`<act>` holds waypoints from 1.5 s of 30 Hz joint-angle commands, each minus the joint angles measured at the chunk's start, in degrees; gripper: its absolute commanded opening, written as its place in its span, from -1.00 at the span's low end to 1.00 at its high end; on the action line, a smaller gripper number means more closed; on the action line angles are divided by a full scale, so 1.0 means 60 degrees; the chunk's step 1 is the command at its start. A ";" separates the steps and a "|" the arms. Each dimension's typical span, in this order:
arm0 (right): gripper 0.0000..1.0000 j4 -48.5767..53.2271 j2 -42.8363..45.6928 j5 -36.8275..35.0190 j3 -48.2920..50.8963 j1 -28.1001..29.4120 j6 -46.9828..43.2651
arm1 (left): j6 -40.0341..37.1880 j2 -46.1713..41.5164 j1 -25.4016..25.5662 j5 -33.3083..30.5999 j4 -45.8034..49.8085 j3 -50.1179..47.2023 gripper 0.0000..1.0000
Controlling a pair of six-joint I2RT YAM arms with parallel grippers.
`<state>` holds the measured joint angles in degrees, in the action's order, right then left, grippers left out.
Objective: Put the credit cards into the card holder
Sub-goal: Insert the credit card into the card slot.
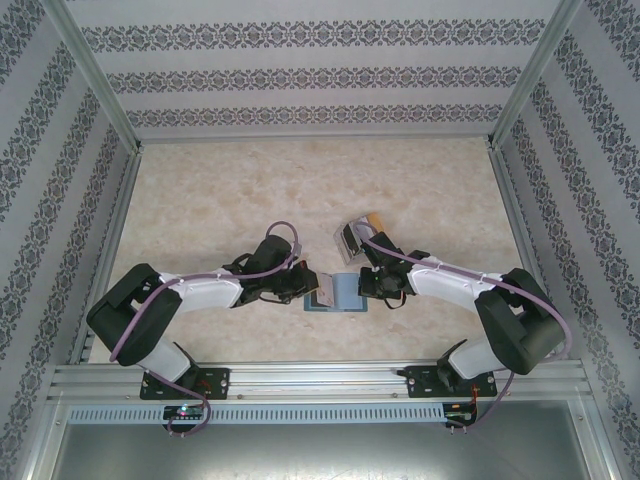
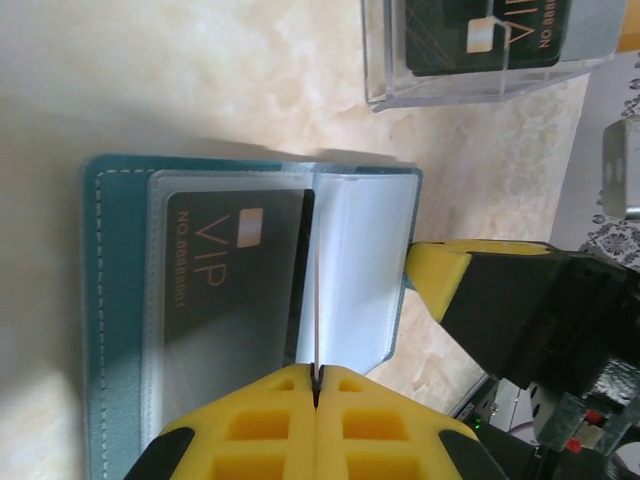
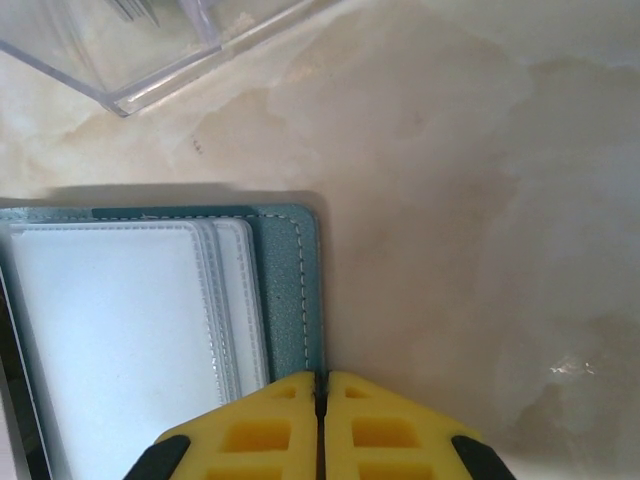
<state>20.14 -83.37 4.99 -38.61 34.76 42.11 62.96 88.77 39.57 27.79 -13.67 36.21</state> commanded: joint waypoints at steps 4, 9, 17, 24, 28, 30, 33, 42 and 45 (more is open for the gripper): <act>-0.95 0.0244 -0.0466 0.0176 0.0283 0.0186 0.0167 | -0.0680 0.0680 0.0128 0.0003 -0.1317 -0.0158 -1.00; -0.94 0.0243 -0.0577 0.0152 0.0296 0.0201 0.0144 | -0.0802 0.1157 0.0125 -0.0004 -0.1886 -0.0263 -1.00; -0.94 0.0211 -0.0722 0.0069 0.0356 0.0207 0.0145 | -0.0906 0.1461 0.0140 0.0287 -0.2623 -0.0463 -1.00; -0.93 0.0277 -0.0766 0.0044 0.0248 0.0208 0.0085 | -0.1865 0.1383 0.0143 0.0133 -0.0885 0.0101 -1.00; -0.94 0.0305 -0.0806 0.0035 0.0195 0.0205 0.0070 | -0.1764 0.1739 0.0172 0.0336 -0.1023 0.0392 -1.00; -0.93 0.0320 -0.0806 0.0046 0.0180 0.0211 0.0073 | -0.1770 0.1961 0.0234 0.0349 -0.0918 0.0597 -1.00; -0.93 0.0309 -0.0809 0.0057 0.0165 0.0209 0.0083 | -0.1675 0.2213 0.0300 0.0411 -0.0979 0.0754 -1.00; -0.93 0.0226 -0.0801 0.0120 0.0195 0.0204 0.0143 | -0.2061 0.2821 0.0720 0.0407 -0.0147 0.1717 -0.89; -0.93 0.0203 -0.0797 0.0144 0.0194 0.0223 0.0163 | -0.2056 0.2932 0.0809 0.0390 -0.0034 0.1846 -0.82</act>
<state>20.84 -84.53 4.97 -39.48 34.76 42.26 52.77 104.77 43.03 30.57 -18.92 46.50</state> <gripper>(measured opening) 0.072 0.084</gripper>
